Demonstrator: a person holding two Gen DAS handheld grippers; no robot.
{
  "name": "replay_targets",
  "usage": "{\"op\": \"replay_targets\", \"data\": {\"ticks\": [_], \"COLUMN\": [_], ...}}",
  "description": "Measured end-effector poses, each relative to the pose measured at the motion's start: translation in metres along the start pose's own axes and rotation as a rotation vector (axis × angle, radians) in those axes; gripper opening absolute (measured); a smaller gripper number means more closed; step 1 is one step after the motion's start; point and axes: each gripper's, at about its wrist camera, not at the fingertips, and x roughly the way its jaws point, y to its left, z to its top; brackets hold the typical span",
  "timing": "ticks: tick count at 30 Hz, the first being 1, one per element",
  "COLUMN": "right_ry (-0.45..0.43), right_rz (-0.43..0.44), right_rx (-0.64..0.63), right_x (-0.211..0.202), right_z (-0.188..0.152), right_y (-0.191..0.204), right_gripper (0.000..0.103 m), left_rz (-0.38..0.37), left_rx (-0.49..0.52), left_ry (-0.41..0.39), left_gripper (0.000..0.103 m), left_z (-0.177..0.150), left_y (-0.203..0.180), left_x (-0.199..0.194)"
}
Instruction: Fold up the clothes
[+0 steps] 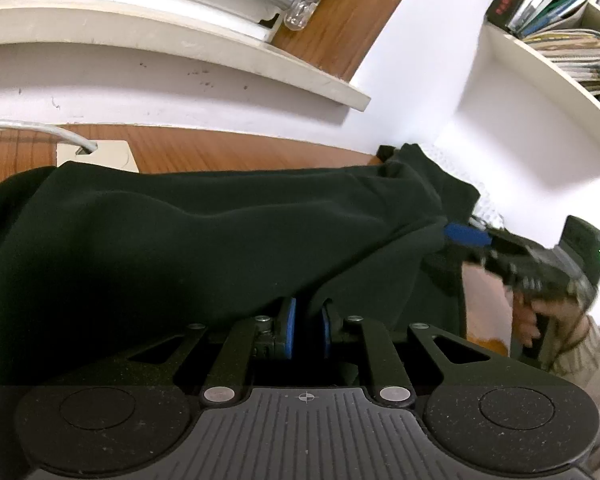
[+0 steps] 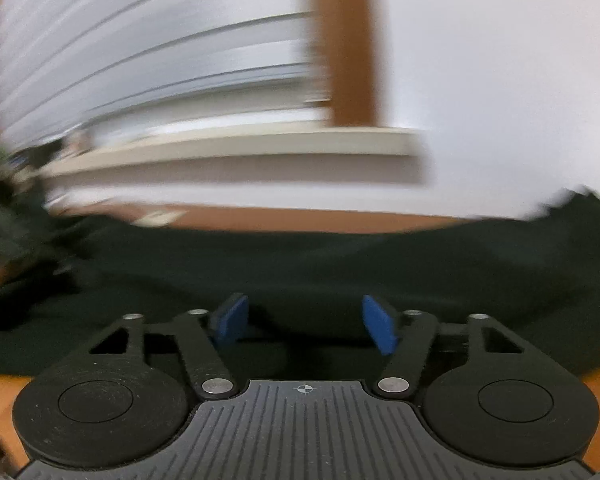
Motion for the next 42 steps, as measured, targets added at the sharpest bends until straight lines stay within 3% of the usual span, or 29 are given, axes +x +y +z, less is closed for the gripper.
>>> {"op": "replay_targets", "data": {"ticks": [5, 10, 17, 19, 20, 21, 24, 26, 28, 31, 34, 36, 39, 41, 42], "right_ry": [0.042, 0.101, 0.119, 0.121, 0.126, 0.129, 0.120, 0.107, 0.098, 0.107, 0.159, 0.201, 0.216, 0.201, 0.194], "right_rz": [0.129, 0.210, 0.223, 0.222, 0.223, 0.217, 0.229, 0.236, 0.243, 0.270, 0.290, 0.307, 0.313, 0.305, 0.300], "right_rx": [-0.161, -0.264, -0.472, -0.495, -0.504, -0.515, -0.520, -0.526, -0.532, -0.552, -0.577, -0.580, -0.579, -0.567, -0.565], "right_x": [0.021, 0.036, 0.053, 0.055, 0.055, 0.055, 0.041, 0.023, 0.003, -0.026, -0.040, -0.044, -0.054, -0.055, -0.051], "right_z": [0.005, 0.007, 0.006, 0.008, 0.009, 0.010, 0.018, 0.027, 0.035, 0.039, 0.025, 0.010, 0.001, 0.001, 0.003], "right_y": [0.055, 0.085, 0.126, 0.129, 0.130, 0.130, 0.126, 0.122, 0.120, 0.117, 0.116, 0.112, 0.107, 0.102, 0.102], "right_gripper": [0.047, 0.045, 0.046, 0.036, 0.019, 0.012, 0.007, 0.007, 0.007, 0.007, 0.007, 0.006, 0.006, 0.006, 0.006], "left_rz": [0.008, 0.004, -0.016, -0.015, -0.016, -0.018, -0.006, 0.047, 0.147, 0.262, 0.379, 0.401, 0.376, 0.399, 0.404], "left_rx": [0.007, 0.012, 0.003, -0.006, -0.008, -0.009, -0.002, 0.011, 0.052, 0.099, 0.121, 0.105, 0.073, 0.093, 0.105], "left_ry": [-0.002, -0.010, -0.026, -0.034, -0.041, -0.049, -0.093, -0.134, -0.143, -0.117, -0.096, -0.085, -0.104, -0.104, -0.107], "left_gripper": [0.016, 0.016, 0.015, 0.015, 0.015, 0.015, 0.015, 0.015, 0.015, 0.015, 0.022, 0.022, 0.022, 0.030, 0.040], "left_z": [0.001, 0.001, 0.003, 0.004, 0.005, 0.005, 0.008, 0.011, 0.012, 0.009, 0.002, -0.002, -0.004, -0.002, -0.002], "left_y": [-0.003, -0.005, -0.006, -0.006, -0.006, -0.006, -0.008, -0.007, -0.006, 0.003, 0.016, 0.027, 0.035, 0.032, 0.031], "left_x": [0.000, -0.003, -0.010, -0.013, -0.016, -0.019, -0.036, -0.051, -0.060, -0.065, -0.063, -0.062, -0.069, -0.071, -0.072]}}
